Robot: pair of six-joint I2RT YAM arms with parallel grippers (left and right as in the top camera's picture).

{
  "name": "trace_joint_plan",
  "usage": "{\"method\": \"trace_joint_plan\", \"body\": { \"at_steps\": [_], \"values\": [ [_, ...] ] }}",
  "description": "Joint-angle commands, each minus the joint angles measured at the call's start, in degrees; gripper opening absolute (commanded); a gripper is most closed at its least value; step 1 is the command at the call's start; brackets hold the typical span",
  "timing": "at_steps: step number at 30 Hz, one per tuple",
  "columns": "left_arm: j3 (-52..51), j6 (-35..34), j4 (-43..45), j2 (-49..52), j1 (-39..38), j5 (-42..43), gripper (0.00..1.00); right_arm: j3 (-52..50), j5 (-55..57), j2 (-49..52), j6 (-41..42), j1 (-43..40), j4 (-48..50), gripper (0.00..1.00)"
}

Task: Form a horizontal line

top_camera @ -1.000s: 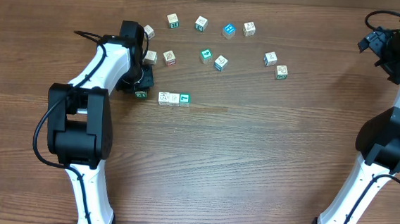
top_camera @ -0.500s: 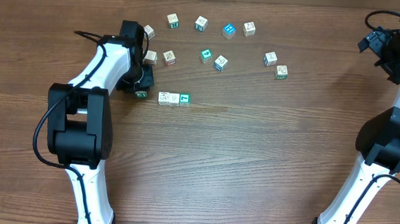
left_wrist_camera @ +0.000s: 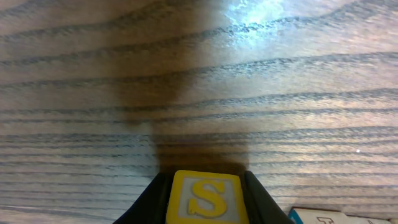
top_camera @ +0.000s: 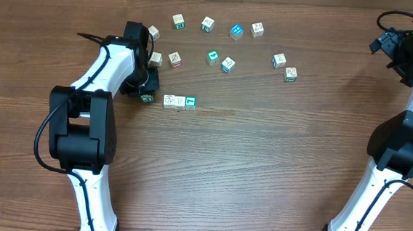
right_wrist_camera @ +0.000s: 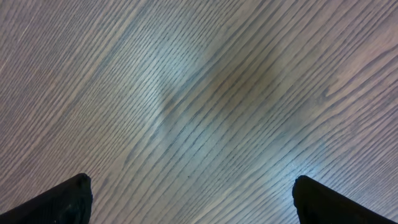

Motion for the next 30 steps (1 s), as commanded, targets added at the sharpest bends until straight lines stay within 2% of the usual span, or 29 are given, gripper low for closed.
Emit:
{"method": "trace_joint_plan", "body": {
  "at_steps": [1,10,13,18,26,30],
  "values": [
    [0.24,-0.57,-0.37,2.01,-0.81,3.15,0.23,-0.17,0.09,-0.96,-0.22,-0.20,0.11,1.00],
    [0.24,-0.57,-0.59,2.01,-0.81,5.46,0.35,-0.20,0.11,-0.96,-0.22,-0.20,0.11,1.00],
    [0.24,-0.57,-0.26,2.01,-0.79,5.31,0.47,-0.20,0.09,-0.96,-0.20,-0.20,0.11,1.00],
    [0.24,-0.57,1.22,2.03,-0.79,4.33,0.54,-0.20,0.09,-0.96,-0.22,-0.20,0.11,1.00],
    [0.24,-0.59,4.59,2.01,-0.68,3.91,0.55,-0.17,0.11,-0.96,-0.22,-0.20,0.11,1.00],
    [0.24,-1.01,6.16,2.01,-0.68,-0.44,0.55,-0.20,0.09,-0.96,-0.22,-0.20,0.11,1.00]
  ]
}}
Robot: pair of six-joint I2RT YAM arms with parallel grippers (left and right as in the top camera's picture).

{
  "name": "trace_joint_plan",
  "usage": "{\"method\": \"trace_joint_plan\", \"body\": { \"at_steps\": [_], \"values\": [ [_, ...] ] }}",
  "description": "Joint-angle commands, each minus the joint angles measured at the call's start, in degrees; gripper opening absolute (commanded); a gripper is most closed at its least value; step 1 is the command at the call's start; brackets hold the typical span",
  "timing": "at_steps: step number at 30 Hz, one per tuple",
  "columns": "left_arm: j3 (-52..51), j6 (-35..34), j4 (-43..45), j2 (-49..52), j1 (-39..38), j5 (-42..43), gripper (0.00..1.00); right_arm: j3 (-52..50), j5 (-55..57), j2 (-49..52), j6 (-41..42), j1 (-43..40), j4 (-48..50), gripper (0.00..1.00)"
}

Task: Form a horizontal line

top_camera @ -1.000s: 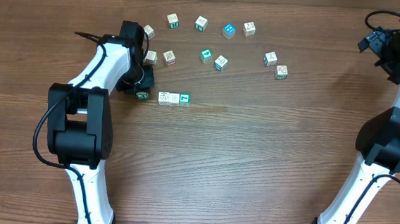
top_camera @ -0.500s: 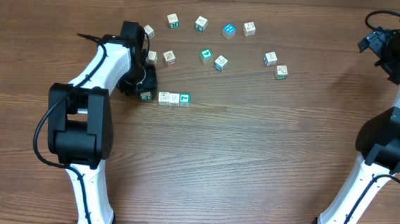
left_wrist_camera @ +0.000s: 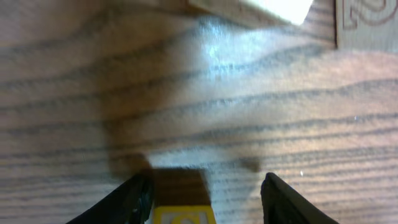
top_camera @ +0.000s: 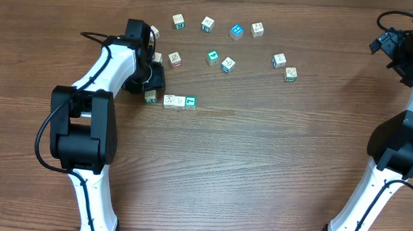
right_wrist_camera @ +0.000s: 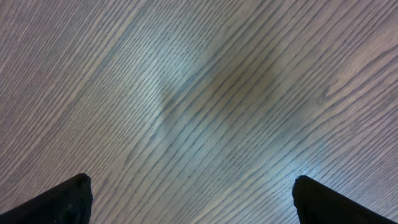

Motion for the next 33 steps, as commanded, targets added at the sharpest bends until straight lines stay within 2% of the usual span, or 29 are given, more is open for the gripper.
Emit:
{"method": "trace_joint_plan", "body": {
  "at_steps": [1,23,25,29,33],
  "values": [
    [0.17,-1.36,0.85,1.92,-0.31,-5.05,0.55,-0.20,0.11,-0.96,-0.22,-0.20,0.11,1.00],
    [0.11,-4.22,1.79,1.92,4.33,-7.74,0.55,-0.20,0.11,-0.96,-0.22,-0.20,0.11,1.00],
    [0.11,-4.22,1.31,1.92,4.66,-7.74,0.47,-0.20,0.13,-0.96,-0.22,-0.20,0.11,1.00],
    [0.11,-4.20,0.48,1.92,4.72,-7.65,0.25,-0.20,0.11,-0.96,-0.22,-0.20,0.11,1.00],
    [0.11,-3.52,0.46,1.92,4.37,-5.53,0.21,-0.17,0.11,-0.96,-0.22,-0.20,0.11,1.00]
  ]
}}
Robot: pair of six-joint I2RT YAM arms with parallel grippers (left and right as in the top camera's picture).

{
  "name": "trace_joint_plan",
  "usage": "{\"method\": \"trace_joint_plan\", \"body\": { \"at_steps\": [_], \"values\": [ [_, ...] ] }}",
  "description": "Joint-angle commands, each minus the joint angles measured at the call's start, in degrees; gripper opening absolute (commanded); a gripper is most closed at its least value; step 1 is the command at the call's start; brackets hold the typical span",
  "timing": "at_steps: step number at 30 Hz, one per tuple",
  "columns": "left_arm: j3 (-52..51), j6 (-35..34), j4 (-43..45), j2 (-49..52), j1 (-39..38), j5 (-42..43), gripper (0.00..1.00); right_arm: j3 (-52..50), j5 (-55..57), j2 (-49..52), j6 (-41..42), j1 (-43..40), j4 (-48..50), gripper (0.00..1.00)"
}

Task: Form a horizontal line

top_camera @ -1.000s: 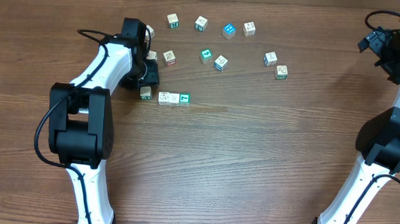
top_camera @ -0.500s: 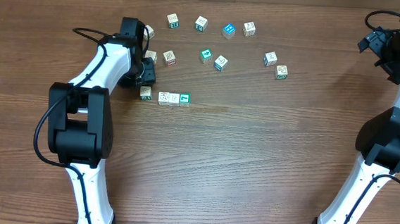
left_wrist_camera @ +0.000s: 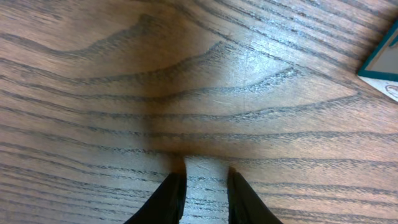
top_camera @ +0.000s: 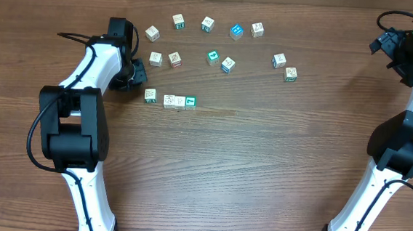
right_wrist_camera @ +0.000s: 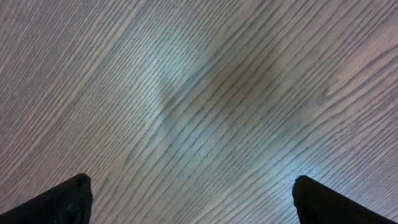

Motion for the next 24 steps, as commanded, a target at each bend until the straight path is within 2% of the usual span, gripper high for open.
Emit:
{"method": "trace_joint_plan", "body": {
  "at_steps": [1,7,13,18,22,24],
  "values": [
    [0.11,0.94,-0.11,1.49,-0.50,2.67,0.21,-0.20,0.15,-0.96,-0.22,-0.20,0.11,1.00],
    [0.11,5.84,1.60,1.49,-1.14,4.13,0.24,-0.17,0.13,-0.96,-0.22,-0.20,0.11,1.00],
    [0.11,6.38,1.22,1.49,-1.55,4.15,0.04,-0.20,0.13,-0.96,-0.22,-0.20,0.11,1.00],
    [0.11,7.78,1.38,1.49,-2.34,5.33,0.05,-0.17,0.13,-0.96,-0.22,-0.20,0.11,1.00],
    [0.11,8.59,1.86,1.49,-3.21,6.01,0.14,-0.20,0.13,-0.96,-0.22,-0.20,0.11,1.00],
    [0.11,8.52,1.88,1.49,-3.45,6.03,0.15,-0.20,0.15,-0.96,-0.22,-0.20,0.11,1.00]
  ]
}}
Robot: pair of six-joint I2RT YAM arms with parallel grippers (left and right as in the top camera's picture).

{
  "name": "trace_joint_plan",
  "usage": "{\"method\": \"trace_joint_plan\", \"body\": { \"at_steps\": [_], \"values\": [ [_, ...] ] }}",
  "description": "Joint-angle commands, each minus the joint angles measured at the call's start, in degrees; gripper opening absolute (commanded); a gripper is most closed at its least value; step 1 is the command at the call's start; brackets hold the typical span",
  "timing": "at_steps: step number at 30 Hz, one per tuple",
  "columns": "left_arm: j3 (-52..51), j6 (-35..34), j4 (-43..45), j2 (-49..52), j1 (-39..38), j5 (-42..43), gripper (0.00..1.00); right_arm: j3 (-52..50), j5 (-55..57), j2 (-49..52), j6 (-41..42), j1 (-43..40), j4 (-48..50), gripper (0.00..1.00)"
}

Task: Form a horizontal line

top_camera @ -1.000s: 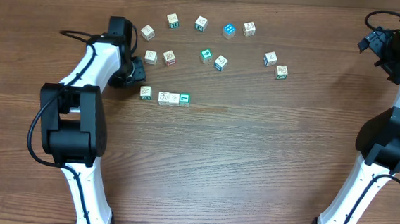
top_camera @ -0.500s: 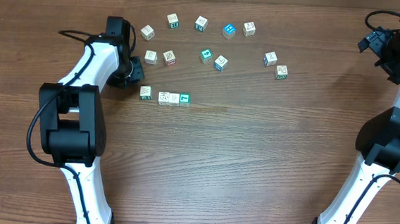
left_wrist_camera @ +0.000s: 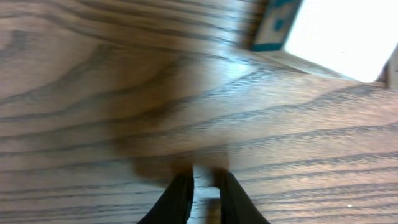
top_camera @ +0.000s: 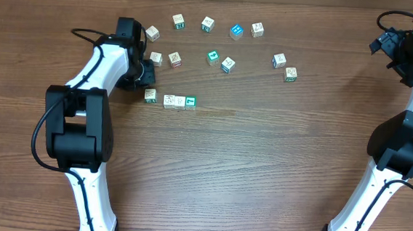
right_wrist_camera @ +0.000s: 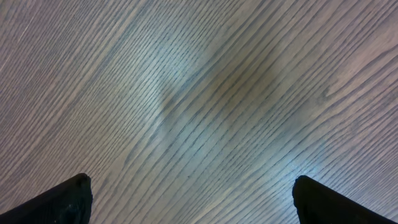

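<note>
A row of several letter blocks [top_camera: 175, 100] lies on the wooden table [top_camera: 261, 163], its left end block [top_camera: 150, 95] set slightly apart and higher. Loose blocks [top_camera: 213, 56] are scattered behind the row. My left gripper [top_camera: 145, 73] hovers just behind the row's left end, next to a pale loose block [top_camera: 156, 58]. In the left wrist view its fingers [left_wrist_camera: 180, 194] are nearly together with nothing between them, and a pale block with a teal edge [left_wrist_camera: 326, 34] shows at top right. My right gripper [right_wrist_camera: 186, 202] is open over bare wood at the far right.
Other loose blocks lie along the back, from one [top_camera: 152, 32] at the left through a blue one [top_camera: 236, 31] to a pair [top_camera: 290, 74] on the right. The right arm [top_camera: 398, 143] stands at the table's right edge.
My left gripper, still shut and empty, has moved right from left of the row to a spot beside the pale loose block behind the row's left end. The right arm has not moved.
My left gripper was shut on a yellow S block at the row's left end. Then it stood open with the block set down there. Then it was shut and empty farther left. Now it is near the loose blocks behind the row.
</note>
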Motion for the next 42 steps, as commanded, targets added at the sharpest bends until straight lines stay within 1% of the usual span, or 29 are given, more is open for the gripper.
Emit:
{"method": "trace_joint_plan", "body": {
  "at_steps": [1,16,22,35,42],
  "values": [
    [0.11,1.31,0.09,1.38,-0.96,1.66,0.15,-0.17,0.11,-0.96,-0.24,-0.20,0.11,1.00],
    [0.11,1.29,-4.63,1.38,-1.11,1.70,0.07,-0.17,0.11,-0.96,-0.24,-0.20,0.11,1.00],
    [0.11,1.75,-5.09,1.38,-1.11,4.61,0.06,-0.20,0.13,-0.96,-0.24,-0.20,0.11,1.00],
    [0.11,1.53,-4.28,1.38,-1.36,4.81,0.06,-0.17,0.11,-0.96,-0.24,-0.20,0.11,1.00],
    [0.11,1.49,-4.00,1.38,-2.47,7.04,0.06,-0.17,0.13,-0.96,-0.24,-0.20,0.11,1.00]
  ]
}}
